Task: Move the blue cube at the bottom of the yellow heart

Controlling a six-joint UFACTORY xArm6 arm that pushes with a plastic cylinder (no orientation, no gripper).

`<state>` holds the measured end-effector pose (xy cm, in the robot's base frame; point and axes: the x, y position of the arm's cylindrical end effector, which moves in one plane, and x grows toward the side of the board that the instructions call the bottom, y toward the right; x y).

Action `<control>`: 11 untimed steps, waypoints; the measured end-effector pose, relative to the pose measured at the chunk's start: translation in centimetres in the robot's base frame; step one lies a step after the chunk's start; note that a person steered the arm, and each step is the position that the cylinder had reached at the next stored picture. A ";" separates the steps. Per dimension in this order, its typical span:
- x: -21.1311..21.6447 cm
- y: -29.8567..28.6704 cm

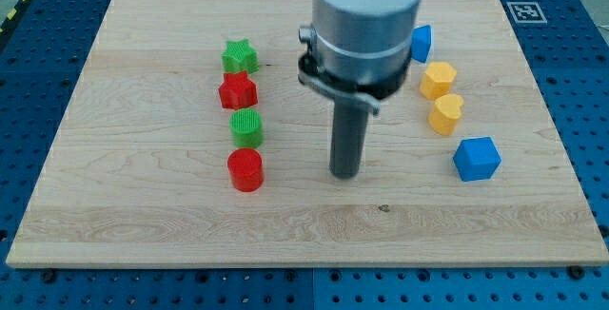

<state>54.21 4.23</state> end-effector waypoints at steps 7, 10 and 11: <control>-1.8 20.9; -1.8 18.2; -1.8 17.8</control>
<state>52.43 22.00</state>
